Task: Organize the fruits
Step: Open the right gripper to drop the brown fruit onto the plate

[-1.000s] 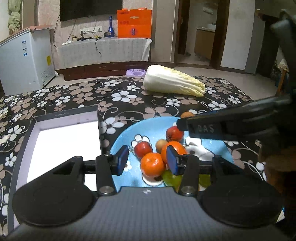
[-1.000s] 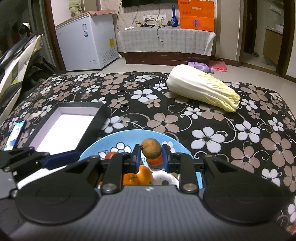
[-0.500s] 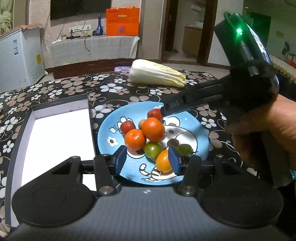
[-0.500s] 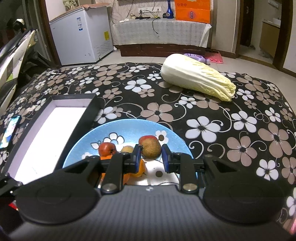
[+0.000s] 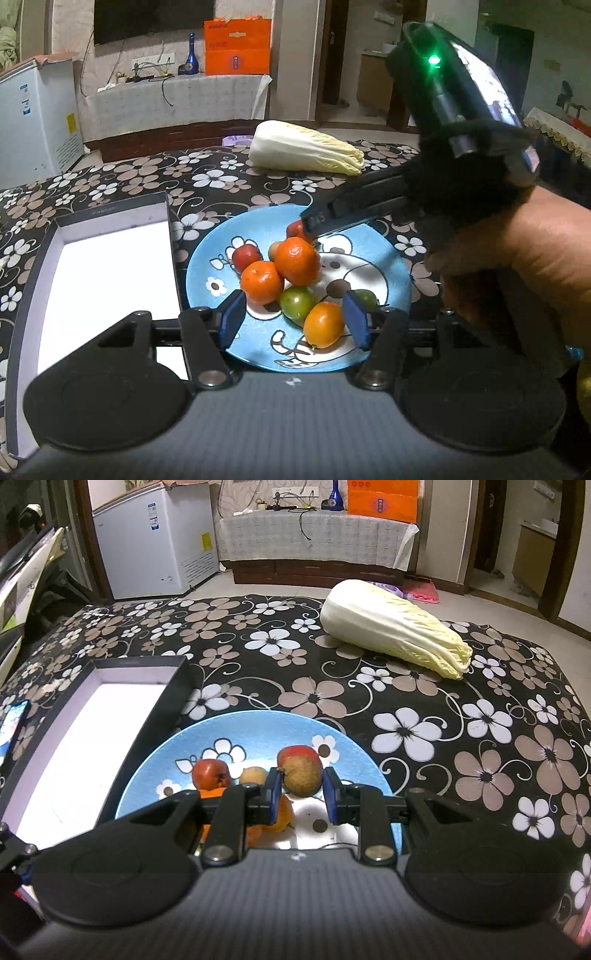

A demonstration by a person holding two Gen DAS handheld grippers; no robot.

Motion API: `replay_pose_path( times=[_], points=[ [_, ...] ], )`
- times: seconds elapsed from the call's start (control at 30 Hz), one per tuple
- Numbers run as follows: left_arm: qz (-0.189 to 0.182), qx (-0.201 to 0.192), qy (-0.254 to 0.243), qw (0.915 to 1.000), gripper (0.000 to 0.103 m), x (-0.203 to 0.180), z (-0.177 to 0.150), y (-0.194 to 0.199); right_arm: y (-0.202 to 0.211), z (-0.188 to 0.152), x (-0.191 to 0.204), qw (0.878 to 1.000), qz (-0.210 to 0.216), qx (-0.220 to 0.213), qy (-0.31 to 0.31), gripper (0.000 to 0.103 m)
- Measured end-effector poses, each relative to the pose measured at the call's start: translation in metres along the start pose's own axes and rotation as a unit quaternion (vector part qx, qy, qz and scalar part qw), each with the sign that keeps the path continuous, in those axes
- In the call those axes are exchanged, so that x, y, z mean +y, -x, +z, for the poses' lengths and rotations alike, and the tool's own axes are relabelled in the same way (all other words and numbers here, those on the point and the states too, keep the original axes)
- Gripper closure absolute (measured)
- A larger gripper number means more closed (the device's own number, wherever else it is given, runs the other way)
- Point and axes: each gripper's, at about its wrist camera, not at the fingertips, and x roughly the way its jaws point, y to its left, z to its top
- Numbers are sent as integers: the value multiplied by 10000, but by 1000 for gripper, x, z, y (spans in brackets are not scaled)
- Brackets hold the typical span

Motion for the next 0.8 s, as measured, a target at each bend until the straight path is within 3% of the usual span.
replay_pose_path(
  times=[0.1,0.2,0.27,0.33,0.5,0.8],
  points=[
    [-16,-60,-107,9999,34,-3,0,3,0,1,1,10000,6,4,4,76],
    [-23,-156,-259,9995,22,-7,-1,7,-2,2,4,10000,15,6,6,76],
    [-33,-213,-342,9992,9,-10,-1,10,-3,2,5,10000,25,13,-1,76],
    [-6,-286,-466,9985,4,-12,-1,13,-4,3,6,10000,30,7,-18,75],
    [120,-349,-630,9973,1,-14,-2,17,-5,3,5,10000,2,-12,-70,74],
    [131,-231,-388,9989,0,-9,0,19,16,0,-6,9989,170,-299,-330,68]
  ],
)
